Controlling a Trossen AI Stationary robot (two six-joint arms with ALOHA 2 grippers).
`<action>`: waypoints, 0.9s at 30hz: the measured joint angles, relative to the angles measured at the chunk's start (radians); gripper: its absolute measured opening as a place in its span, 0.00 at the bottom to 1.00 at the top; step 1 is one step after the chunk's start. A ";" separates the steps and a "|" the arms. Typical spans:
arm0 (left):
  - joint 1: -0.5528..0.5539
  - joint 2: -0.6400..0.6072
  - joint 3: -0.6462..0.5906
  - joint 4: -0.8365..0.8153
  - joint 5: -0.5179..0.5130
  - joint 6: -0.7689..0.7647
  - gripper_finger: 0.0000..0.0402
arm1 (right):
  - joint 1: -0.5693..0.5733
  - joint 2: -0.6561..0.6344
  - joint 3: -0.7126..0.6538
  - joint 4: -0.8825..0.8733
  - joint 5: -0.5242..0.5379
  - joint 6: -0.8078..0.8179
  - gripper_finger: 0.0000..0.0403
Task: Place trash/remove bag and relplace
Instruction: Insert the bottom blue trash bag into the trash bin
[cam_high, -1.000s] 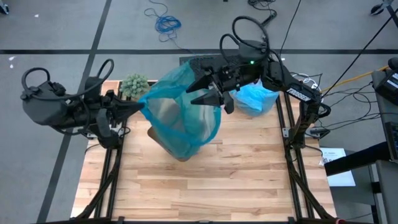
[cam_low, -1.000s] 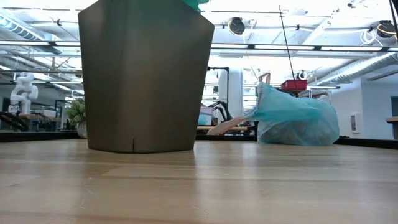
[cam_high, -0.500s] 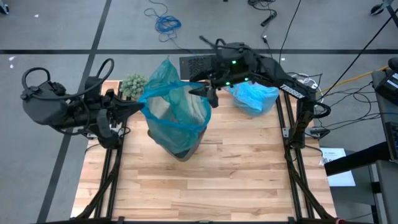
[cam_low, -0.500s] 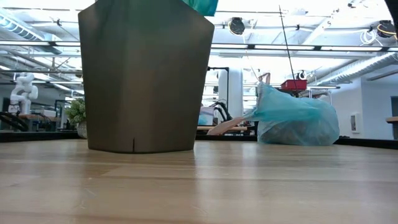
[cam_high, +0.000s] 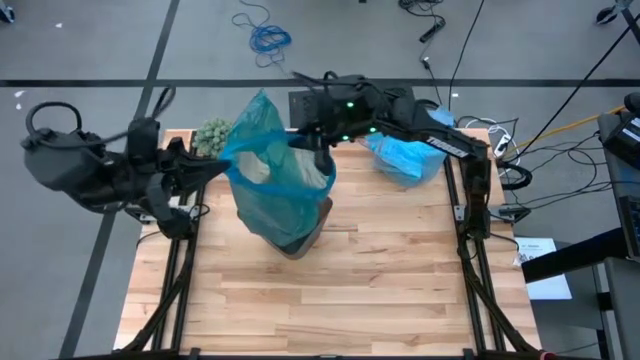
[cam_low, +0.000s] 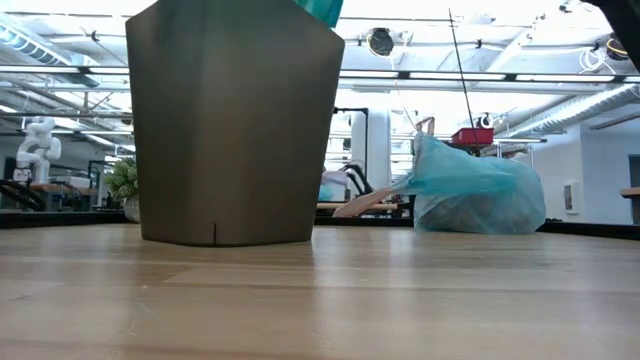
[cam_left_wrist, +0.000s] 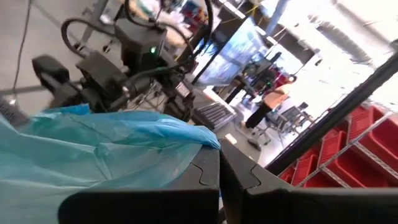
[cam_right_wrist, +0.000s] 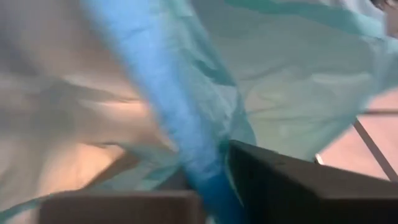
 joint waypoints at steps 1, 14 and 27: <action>0.000 0.000 0.000 0.026 0.004 0.032 0.00 | 0.000 -0.012 0.000 0.001 -0.016 -0.005 0.07; 0.007 -0.019 0.000 0.066 -0.012 0.079 0.00 | -0.001 -0.148 0.002 -0.001 -0.290 0.270 0.00; 0.029 -0.026 0.000 -0.076 -0.047 -0.132 0.00 | 0.008 -0.136 0.002 -0.081 -0.445 0.377 0.00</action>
